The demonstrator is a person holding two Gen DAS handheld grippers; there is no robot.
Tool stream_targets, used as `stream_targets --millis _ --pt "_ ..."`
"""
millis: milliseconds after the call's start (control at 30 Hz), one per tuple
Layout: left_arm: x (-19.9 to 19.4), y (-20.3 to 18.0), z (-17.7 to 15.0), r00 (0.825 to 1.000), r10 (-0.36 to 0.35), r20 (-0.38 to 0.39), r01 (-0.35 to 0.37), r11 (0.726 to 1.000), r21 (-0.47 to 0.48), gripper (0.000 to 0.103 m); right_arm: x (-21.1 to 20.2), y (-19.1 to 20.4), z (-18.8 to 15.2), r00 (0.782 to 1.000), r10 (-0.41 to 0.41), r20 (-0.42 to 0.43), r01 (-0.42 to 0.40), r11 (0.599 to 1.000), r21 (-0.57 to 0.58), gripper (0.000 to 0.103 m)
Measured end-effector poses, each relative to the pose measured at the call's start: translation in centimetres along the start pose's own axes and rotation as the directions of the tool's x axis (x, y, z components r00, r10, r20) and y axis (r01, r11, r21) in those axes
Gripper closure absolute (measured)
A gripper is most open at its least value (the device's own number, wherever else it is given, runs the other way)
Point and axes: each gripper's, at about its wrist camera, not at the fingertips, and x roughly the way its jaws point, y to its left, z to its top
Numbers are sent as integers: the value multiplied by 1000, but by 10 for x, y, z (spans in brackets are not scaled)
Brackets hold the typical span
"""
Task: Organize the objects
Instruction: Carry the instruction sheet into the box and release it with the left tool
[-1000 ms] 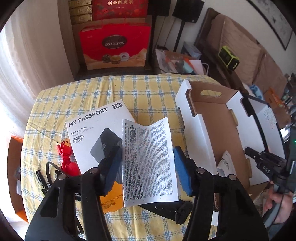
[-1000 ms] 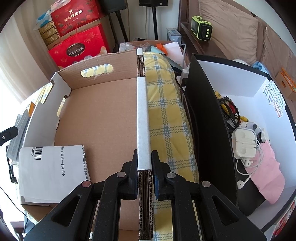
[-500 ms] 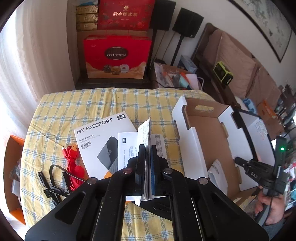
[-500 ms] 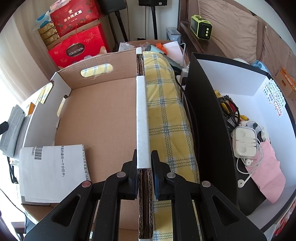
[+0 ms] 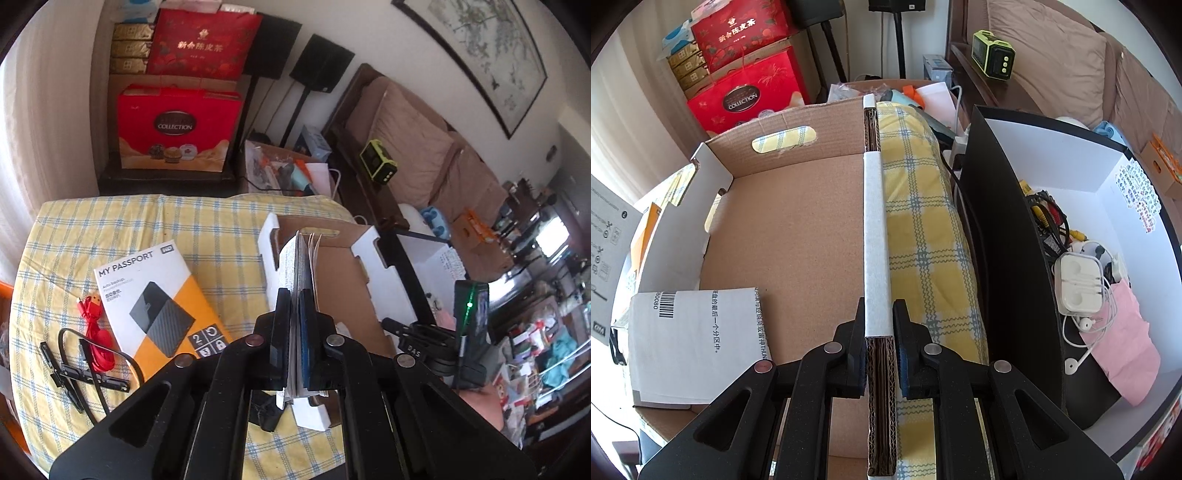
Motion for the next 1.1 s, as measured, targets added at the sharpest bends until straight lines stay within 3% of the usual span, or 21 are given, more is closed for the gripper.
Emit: stream_targets --millis 333,533,633,700,900,1100 --pt "39 -45 -12 988 -132 -75 133 991 14 98 0 -1 -1 1000 9 -3 -9 1000 3 92" --pt "78 -60 -22 965 -206 -159 204 978 -32 97 -1 -2 -1 1000 9 -2 -9 1000 4 92" --pt "92 -65 -26 961 -204 -186 202 979 -33 88 -2 -1 -2 1000 12 -2 -12 1000 4 92" --pt "99 -66 -28 961 -191 -199 189 981 -31 74 -2 -1 -2 1000 11 -2 -11 1000 3 92" --pt "100 -61 -31 969 -150 -199 149 989 -18 50 -3 -2 -3 1000 11 -2 -11 1000 3 92" --pt "91 -58 -25 970 -153 -188 156 988 -2 46 -4 -2 -3 1000 11 -1 -11 1000 4 92"
